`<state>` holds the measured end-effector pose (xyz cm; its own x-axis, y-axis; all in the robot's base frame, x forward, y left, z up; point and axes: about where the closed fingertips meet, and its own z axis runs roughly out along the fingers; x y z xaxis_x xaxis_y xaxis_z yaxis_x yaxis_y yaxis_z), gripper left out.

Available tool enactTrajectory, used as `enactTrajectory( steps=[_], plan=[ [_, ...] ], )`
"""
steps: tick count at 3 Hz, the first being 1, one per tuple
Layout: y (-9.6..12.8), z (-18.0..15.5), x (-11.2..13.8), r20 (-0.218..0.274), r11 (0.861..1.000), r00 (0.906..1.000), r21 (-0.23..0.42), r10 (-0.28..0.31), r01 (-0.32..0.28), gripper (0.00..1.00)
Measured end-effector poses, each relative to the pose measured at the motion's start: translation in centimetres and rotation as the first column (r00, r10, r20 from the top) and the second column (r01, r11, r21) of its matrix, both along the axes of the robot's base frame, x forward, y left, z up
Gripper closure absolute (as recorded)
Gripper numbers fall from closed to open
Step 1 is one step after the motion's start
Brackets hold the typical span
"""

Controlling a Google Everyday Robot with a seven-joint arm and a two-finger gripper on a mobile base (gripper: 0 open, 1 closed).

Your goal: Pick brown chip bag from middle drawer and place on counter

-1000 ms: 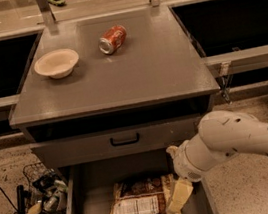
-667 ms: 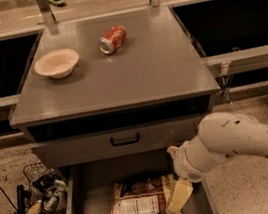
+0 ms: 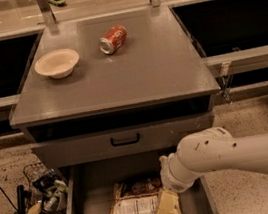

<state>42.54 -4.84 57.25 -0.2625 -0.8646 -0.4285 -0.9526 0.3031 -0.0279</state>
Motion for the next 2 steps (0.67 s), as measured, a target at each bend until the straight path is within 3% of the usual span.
enactTrajectory(
  steps=[1, 2],
  plan=[
    [0.2, -0.2, 0.0, -0.003, 1.0, 1.0, 0.004, -0.001, 0.001, 0.0],
    [3.2, -5.0, -0.4, -0.06, 0.996, 0.9976, 0.079, 0.035, -0.031, 0.0]
  ],
)
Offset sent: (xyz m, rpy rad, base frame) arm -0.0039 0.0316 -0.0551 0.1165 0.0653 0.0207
